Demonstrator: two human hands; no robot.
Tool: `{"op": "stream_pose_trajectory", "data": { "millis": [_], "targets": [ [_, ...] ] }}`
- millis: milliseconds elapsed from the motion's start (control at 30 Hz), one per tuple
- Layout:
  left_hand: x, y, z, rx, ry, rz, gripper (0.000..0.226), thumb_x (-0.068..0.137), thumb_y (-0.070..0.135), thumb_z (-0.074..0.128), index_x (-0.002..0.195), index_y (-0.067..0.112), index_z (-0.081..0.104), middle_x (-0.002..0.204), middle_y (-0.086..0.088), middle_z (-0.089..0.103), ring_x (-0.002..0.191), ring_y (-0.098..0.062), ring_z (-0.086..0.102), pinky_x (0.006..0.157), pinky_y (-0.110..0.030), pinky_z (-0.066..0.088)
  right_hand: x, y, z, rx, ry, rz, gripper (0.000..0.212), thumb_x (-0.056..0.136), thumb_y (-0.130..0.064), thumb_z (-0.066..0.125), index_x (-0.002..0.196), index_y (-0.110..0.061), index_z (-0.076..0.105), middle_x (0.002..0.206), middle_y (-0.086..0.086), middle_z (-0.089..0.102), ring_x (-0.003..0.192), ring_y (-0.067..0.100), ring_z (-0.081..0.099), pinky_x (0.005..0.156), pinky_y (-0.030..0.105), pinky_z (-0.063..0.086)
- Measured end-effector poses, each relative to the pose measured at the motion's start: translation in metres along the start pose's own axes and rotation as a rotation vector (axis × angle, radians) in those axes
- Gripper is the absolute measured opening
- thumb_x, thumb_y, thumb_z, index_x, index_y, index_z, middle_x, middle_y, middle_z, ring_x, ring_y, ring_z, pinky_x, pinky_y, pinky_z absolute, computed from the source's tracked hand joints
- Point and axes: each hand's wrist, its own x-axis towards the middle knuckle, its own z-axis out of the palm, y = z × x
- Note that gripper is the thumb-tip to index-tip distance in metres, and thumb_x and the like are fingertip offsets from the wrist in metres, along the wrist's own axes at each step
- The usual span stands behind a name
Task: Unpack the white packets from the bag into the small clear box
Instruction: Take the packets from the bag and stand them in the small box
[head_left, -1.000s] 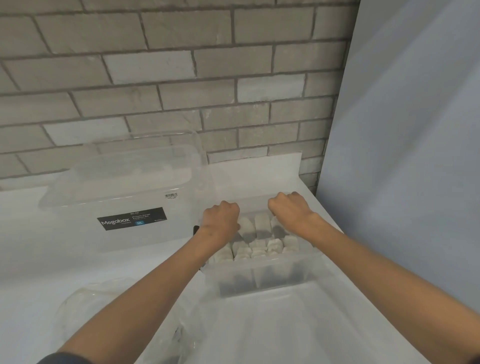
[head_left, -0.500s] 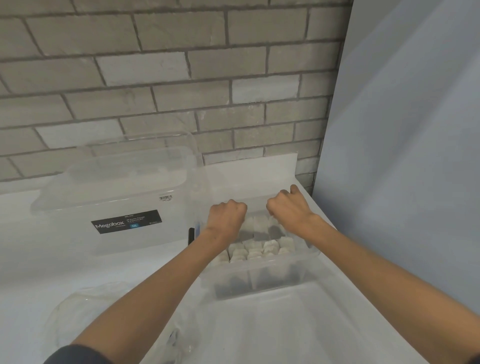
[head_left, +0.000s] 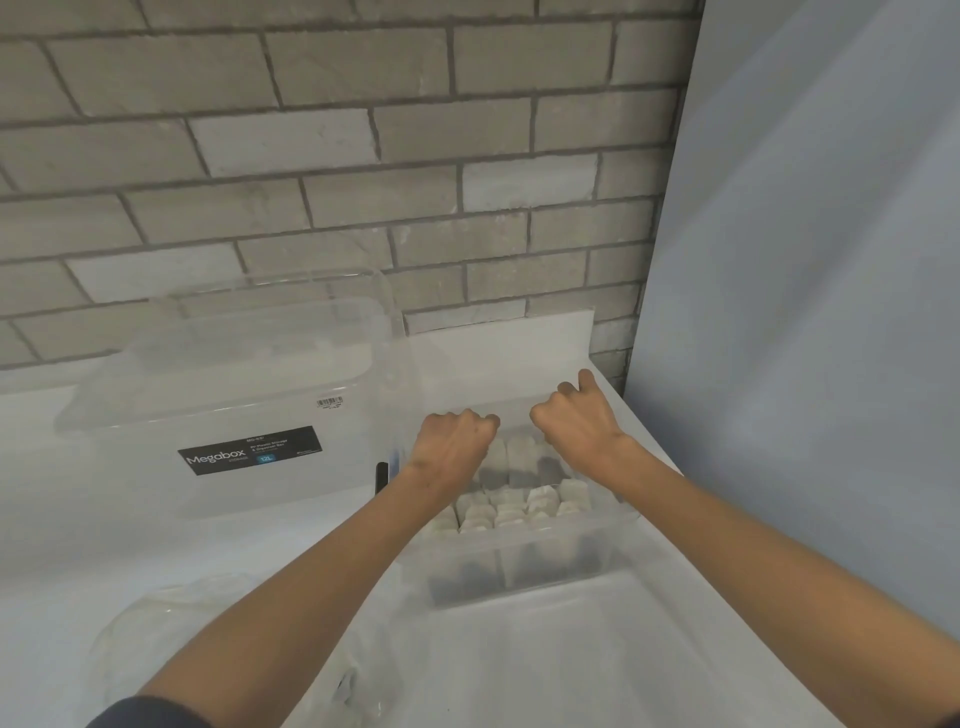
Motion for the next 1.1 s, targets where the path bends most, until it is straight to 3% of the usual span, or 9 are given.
{"op": "stream_pose_trajectory", "data": {
  "millis": [167, 300, 433, 567, 700, 833, 933, 1000, 1100],
  "targets": [
    [-0.006, -0.007, -0.009, -0.107, 0.051, -0.025, 0.015, 0.094, 0.013, 0.043, 0.104, 0.010, 0.054, 0.093, -0.008, 0.064, 0.067, -0.029, 0.050, 0.056, -0.028, 0.030, -0.003, -0.002, -0.019, 0.076, 0.054, 0.009, 0.040, 0.084, 0.000, 0.055, 0.060, -0.015, 0.027, 0.077, 0.005, 0.059, 0.074, 0.025, 0.040, 0.096, 0.040, 0.030],
    [-0.014, -0.021, -0.019, -0.239, 0.123, -0.052, 0.022, 0.094, 0.021, 0.043, 0.109, 0.012, 0.056, 0.096, -0.007, 0.067, 0.080, -0.031, 0.062, 0.063, -0.030, 0.040, -0.003, -0.010, -0.043, 0.116, 0.115, 0.045, 0.031, 0.087, -0.004, 0.048, 0.062, -0.015, 0.033, 0.064, 0.001, 0.043, 0.071, 0.027, 0.040, 0.091, 0.039, 0.030],
    [-0.034, -0.046, -0.030, -0.403, 0.226, -0.069, 0.025, 0.095, 0.027, 0.046, 0.114, 0.018, 0.057, 0.104, -0.002, 0.066, 0.089, -0.028, 0.064, 0.071, -0.034, 0.049, -0.002, -0.027, -0.071, 0.226, 0.153, 0.073, 0.015, 0.090, -0.009, 0.046, 0.080, -0.017, 0.053, 0.074, 0.002, 0.056, 0.070, 0.026, 0.043, 0.090, 0.040, 0.031],
    [-0.066, -0.081, -0.039, -0.472, 0.338, -0.066, 0.033, 0.094, 0.028, 0.051, 0.125, 0.020, 0.055, 0.116, -0.001, 0.064, 0.096, -0.025, 0.064, 0.083, -0.037, 0.049, -0.002, -0.053, -0.098, 0.313, 0.263, 0.071, 0.020, 0.091, -0.010, 0.045, 0.094, -0.015, 0.064, 0.084, 0.003, 0.068, 0.077, 0.027, 0.060, 0.082, 0.038, 0.030],
    [-0.107, -0.120, -0.038, -0.498, 0.372, -0.111, 0.035, 0.092, 0.028, 0.054, 0.126, 0.019, 0.055, 0.120, -0.002, 0.063, 0.103, -0.024, 0.062, 0.095, -0.040, 0.042, -0.003, -0.092, -0.128, 0.405, 0.321, 0.026, 0.022, 0.092, -0.012, 0.044, 0.100, -0.013, 0.065, 0.088, 0.005, 0.070, 0.082, 0.028, 0.062, 0.080, 0.037, 0.031],
    [-0.154, -0.149, -0.027, -0.530, 0.339, -0.160, 0.030, 0.091, 0.025, 0.057, 0.120, 0.019, 0.060, 0.112, 0.001, 0.065, 0.096, -0.023, 0.064, 0.084, -0.036, 0.045, -0.008, -0.136, -0.153, 0.526, 0.340, -0.027, 0.022, 0.093, -0.014, 0.045, 0.104, -0.011, 0.065, 0.091, 0.008, 0.069, 0.085, 0.031, 0.062, 0.082, 0.037, 0.037],
    [-0.185, -0.165, -0.015, -0.564, 0.257, -0.219, 0.019, 0.091, 0.025, 0.056, 0.108, 0.020, 0.062, 0.101, 0.006, 0.066, 0.090, -0.020, 0.064, 0.071, -0.031, 0.044, -0.019, -0.168, -0.165, 0.636, 0.317, -0.061, 0.022, 0.094, -0.015, 0.046, 0.103, -0.010, 0.066, 0.092, 0.011, 0.068, 0.083, 0.033, 0.062, 0.072, 0.035, 0.048],
    [-0.202, -0.173, -0.006, -0.574, 0.177, -0.272, 0.014, 0.091, 0.027, 0.053, 0.099, 0.023, 0.063, 0.093, 0.008, 0.067, 0.087, -0.020, 0.063, 0.069, -0.030, 0.042, -0.026, -0.188, -0.168, 0.721, 0.253, -0.068, 0.022, 0.094, -0.016, 0.046, 0.101, -0.013, 0.067, 0.090, 0.010, 0.066, 0.082, 0.032, 0.062, 0.067, 0.036, 0.051],
    [-0.223, -0.179, 0.006, -0.600, 0.074, -0.317, 0.012, 0.090, 0.032, 0.053, 0.089, 0.024, 0.062, 0.087, 0.005, 0.067, 0.087, -0.024, 0.059, 0.069, -0.031, 0.042, -0.037, -0.215, -0.166, 0.848, 0.122, -0.069, 0.020, 0.091, -0.016, 0.050, 0.096, -0.016, 0.069, 0.089, 0.006, 0.066, 0.086, 0.028, 0.061, 0.072, 0.036, 0.054]
  ]
}}
